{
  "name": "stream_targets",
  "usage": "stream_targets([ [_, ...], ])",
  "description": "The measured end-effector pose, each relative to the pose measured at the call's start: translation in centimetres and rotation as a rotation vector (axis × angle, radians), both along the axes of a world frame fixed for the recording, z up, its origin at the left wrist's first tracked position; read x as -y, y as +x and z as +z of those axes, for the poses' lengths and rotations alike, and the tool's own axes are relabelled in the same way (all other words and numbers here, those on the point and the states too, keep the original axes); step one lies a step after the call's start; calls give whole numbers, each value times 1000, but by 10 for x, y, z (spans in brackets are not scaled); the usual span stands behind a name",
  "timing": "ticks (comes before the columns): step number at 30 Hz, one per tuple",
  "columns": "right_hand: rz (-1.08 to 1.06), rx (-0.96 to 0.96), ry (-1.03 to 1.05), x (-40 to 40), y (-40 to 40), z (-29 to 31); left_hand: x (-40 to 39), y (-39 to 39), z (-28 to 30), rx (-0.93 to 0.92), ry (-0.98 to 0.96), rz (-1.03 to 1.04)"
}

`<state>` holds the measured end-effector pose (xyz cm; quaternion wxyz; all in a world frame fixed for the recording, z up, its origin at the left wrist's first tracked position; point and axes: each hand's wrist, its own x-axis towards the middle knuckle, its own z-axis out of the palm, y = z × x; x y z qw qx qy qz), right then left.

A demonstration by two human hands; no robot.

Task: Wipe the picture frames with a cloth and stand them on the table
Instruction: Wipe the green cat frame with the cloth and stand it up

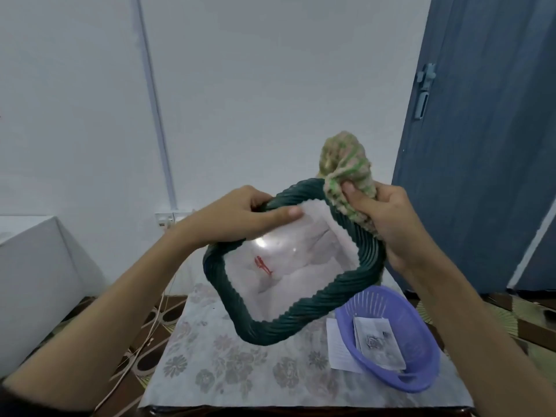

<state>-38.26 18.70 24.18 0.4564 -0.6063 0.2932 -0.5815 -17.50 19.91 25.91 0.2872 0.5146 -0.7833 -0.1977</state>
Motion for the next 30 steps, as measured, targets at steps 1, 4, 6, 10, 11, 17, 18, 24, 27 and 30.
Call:
stream_targets([
  [1,2,51,45,2,-2,3,1,-1,1,-57,10,-16],
  [4,-96,269,165,10,-18,9,2,2,-1,-293,23,23],
  [6,-192,321,157,13,-35,8,3,5,-8,-417,31,93],
  [10,-164,72,156,0,-48,-13,7,10,-20,-604,111,155],
  [11,-145,-20,161,-5,-43,-21,7,9,-22,-660,145,157],
  [17,-125,-41,158,-10,5,-52,5,-14,-33,-861,170,136],
  [18,-174,-26,149,-7,7,-52,3,-16,-34,-866,139,135],
  [24,-232,190,259,7,6,-51,0,-29,-40,-896,-37,208],
  [27,-117,359,403,13,-7,-45,2,-32,-42,-977,-15,260],
  [30,90,356,378,11,-27,-45,3,-28,-42,-998,-22,282],
])
